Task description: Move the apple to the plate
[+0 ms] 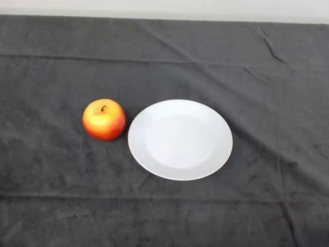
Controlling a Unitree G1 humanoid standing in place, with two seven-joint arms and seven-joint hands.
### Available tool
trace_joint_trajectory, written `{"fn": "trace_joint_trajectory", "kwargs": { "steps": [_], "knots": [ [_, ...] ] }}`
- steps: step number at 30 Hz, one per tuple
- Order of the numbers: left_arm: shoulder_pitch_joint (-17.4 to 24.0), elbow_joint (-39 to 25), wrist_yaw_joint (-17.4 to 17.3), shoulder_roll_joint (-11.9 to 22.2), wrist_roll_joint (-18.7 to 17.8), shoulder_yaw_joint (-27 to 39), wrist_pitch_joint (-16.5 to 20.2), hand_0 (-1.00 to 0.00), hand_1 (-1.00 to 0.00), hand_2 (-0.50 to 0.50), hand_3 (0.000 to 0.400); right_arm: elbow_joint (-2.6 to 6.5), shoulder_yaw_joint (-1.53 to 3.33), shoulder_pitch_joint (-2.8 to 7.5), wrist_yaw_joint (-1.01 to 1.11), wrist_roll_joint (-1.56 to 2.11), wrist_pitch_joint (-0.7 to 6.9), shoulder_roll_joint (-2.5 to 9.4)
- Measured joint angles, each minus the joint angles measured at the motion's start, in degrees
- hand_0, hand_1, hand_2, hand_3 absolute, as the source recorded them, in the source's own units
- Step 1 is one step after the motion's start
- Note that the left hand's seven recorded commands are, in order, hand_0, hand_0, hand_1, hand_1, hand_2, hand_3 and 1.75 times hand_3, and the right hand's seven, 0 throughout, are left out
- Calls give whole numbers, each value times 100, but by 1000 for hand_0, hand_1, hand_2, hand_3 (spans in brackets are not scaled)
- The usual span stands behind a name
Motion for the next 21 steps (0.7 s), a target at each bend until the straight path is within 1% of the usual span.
{"fn": "trace_joint_trajectory", "kwargs": {
  "steps": [1,3,5,8,14,19,21],
  "knots": [
    [1,1,-3,-61,7,-6,-44,0,0,0,0,4,9,2,0,-2,8,0],
    [-12,70,-6,-129,23,-46,-121,0,0,0,0,3,40,2,0,-24,12,1],
    [-20,195,-10,-132,127,-72,-136,0,0,0,0,3,35,2,-1,-23,14,1],
    [-59,404,-66,-133,172,-190,-172,0,0,0,0,2,35,2,-1,-23,15,1],
    [-136,764,-169,-133,375,-234,-172,0,0,0,0,1,36,2,-1,-23,15,1],
    [-323,865,-193,-132,476,-268,-178,0,0,0,0,1,36,2,-1,-23,18,1],
    [-367,865,-198,-131,543,-391,-220,0,0,0,0,0,35,1,-1,-23,18,1]
  ]
}}
